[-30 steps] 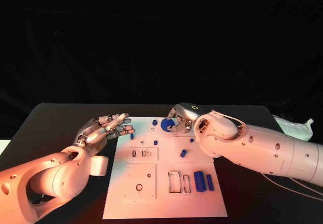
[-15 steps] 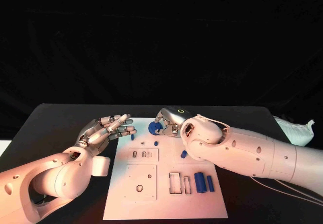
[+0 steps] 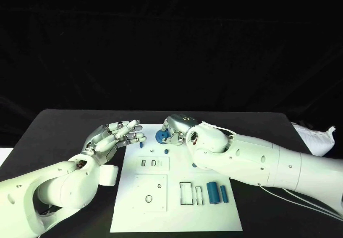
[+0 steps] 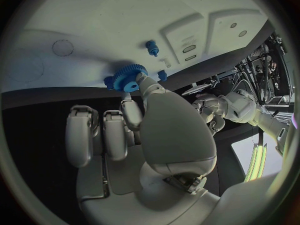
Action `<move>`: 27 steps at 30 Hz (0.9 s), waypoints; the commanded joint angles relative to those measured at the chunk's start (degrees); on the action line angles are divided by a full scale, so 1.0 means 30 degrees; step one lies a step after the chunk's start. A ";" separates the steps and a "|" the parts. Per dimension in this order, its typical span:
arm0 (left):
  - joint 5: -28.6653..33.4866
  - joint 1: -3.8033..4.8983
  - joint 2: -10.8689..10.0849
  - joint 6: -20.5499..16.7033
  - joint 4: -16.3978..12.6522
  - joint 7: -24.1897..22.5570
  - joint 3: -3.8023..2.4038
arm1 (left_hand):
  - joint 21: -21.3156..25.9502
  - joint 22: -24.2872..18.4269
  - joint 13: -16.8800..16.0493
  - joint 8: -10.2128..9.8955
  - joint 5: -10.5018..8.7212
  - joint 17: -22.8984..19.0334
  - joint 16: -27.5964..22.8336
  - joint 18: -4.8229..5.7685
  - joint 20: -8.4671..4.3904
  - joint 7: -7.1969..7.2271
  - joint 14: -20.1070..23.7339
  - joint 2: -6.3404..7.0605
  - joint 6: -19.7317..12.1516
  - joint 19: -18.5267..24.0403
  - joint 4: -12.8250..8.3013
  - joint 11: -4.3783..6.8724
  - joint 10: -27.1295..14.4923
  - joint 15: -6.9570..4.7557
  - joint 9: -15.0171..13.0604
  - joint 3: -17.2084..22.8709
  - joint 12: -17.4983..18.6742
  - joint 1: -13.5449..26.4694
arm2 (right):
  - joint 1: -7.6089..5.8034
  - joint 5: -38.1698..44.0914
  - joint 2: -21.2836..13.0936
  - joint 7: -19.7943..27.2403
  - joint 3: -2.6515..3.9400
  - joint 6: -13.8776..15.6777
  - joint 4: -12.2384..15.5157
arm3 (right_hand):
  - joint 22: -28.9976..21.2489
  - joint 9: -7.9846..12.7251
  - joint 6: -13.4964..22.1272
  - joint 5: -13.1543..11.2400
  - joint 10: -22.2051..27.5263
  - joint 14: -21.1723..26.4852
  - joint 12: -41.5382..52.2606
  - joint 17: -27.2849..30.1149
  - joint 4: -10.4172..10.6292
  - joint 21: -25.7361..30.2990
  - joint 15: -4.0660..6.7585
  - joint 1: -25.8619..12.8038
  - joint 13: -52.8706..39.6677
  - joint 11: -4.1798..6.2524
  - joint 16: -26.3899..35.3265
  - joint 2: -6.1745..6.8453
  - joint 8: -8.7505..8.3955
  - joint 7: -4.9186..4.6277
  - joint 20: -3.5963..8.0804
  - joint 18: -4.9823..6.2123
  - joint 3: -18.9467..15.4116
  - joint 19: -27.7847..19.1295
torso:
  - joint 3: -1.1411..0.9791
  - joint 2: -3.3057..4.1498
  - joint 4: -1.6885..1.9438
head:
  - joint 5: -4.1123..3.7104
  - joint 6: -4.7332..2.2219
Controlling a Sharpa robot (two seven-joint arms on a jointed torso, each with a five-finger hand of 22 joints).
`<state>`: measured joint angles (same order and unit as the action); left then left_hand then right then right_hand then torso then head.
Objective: Assemble the parts on the task board
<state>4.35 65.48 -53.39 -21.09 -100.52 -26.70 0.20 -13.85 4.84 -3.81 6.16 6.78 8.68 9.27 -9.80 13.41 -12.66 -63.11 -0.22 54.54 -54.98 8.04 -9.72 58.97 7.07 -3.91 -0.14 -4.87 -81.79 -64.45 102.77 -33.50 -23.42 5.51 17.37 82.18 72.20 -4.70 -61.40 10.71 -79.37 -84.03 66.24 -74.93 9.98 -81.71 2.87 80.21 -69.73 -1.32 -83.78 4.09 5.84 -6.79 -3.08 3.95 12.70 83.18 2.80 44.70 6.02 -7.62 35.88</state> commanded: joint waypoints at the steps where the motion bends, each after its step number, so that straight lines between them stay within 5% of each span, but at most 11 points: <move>1: 0.0034 0.0024 0.0035 0.0271 -0.0019 -0.0123 -0.0016 | 0.0050 -0.0019 0.0002 -0.0042 0.0118 0.0022 -0.0083 -0.0244 -0.0002 -0.0114 -0.0118 -0.0200 0.0051 -0.0115 -0.0111 -0.0089 0.0048 0.0024 0.0016 -0.0018 0.0059 -0.0015 | 0.0052 0.0511 0.0070 -0.0339 -0.0072 -0.0982 -0.0192 | -0.0208 -0.0129 0.0174 -0.0105 0.0482 -0.1222 -0.0801 -0.1027 0.0687 0.0079 -0.0125 -0.1476 0.0661 -0.0179 0.0139 0.0373 -0.0401 -0.0053 -0.0056 -0.0115 -0.0401 -0.0133 | 0.0001 -0.0002 -0.0029 | 0.0048 0.0014; 13: 0.0034 0.0025 0.0011 0.0342 -0.0047 -0.0045 -0.0017 | 0.0069 -0.0035 0.0004 -0.0071 0.0118 0.0040 -0.0106 -0.0244 -0.0002 -0.0118 -0.0121 -0.0223 0.0034 -0.0129 -0.0128 -0.0094 0.0033 0.0027 0.0019 -0.0025 0.0088 -0.0010 | 0.0036 0.0317 0.0161 -0.0460 -0.0124 -0.1461 -0.0416 | -0.0398 0.0273 0.2411 -0.0349 0.1224 -0.1221 -0.2401 -0.1189 0.2199 0.0214 -0.0566 -0.3074 0.1727 -0.0685 0.0121 0.1275 -0.0773 -0.0585 -0.0513 -0.0067 -0.0679 -0.0277 | 0.0007 0.0011 -0.0011 | 0.0049 0.0011; 22: 0.0034 0.0025 -0.0003 0.0338 -0.0050 -0.0029 -0.0018 | 0.0081 -0.0044 0.0008 -0.0092 0.0116 0.0049 -0.0120 -0.0242 0.0000 -0.0125 -0.0119 -0.0233 0.0016 -0.0133 -0.0132 -0.0102 0.0015 0.0031 0.0022 -0.0034 0.0108 0.0001 | 0.0034 0.0001 0.0076 -0.0282 -0.0148 -0.1467 -0.0364 | -0.0336 0.0164 0.2156 0.0023 0.1039 -0.1227 -0.2089 -0.1238 0.2219 0.0184 -0.0587 -0.3828 0.1412 -0.0681 0.0115 0.1013 -0.0638 -0.0553 -0.0569 -0.0070 -0.0535 -0.0257 | -0.0008 0.0007 -0.0016 | 0.0079 0.0113; 27: 0.0034 0.0025 -0.0015 0.0347 -0.0036 -0.0023 -0.0018 | 0.0081 -0.0044 0.0008 -0.0092 0.0116 0.0049 -0.0120 -0.0242 0.0000 -0.0125 -0.0119 -0.0233 0.0016 -0.0133 -0.0132 -0.0102 0.0015 0.0031 0.0022 -0.0034 0.0108 0.0001 | 0.0052 -0.0067 -0.0259 -0.0076 -0.0151 0.0015 -0.0021 | -0.0248 0.0118 0.1943 0.0329 0.0844 -0.1249 -0.1709 -0.1323 0.2158 0.0136 -0.0545 -0.3832 0.1075 -0.0625 0.0072 0.0881 -0.0600 -0.0495 -0.0542 -0.0084 -0.0382 -0.0216 | -0.0012 0.0006 -0.0002 | 0.0059 0.0125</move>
<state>4.38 65.48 -53.48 -21.04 -100.56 -26.55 0.20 -13.86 4.79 -3.81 6.17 6.78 8.74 9.27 -9.80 13.41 -12.66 -63.10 -0.22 54.54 -54.98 7.88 -9.72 58.97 7.07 -3.91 -0.31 -4.87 -81.79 -64.36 102.67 -34.00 -24.18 5.06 14.52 81.73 71.39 -4.31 -55.15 11.40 -76.32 -84.13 60.87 -74.93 16.48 -81.42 1.52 69.07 -66.33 -3.25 -83.55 6.95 3.96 -8.19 -4.33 3.95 11.13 82.36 2.79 44.72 5.98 -7.38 36.23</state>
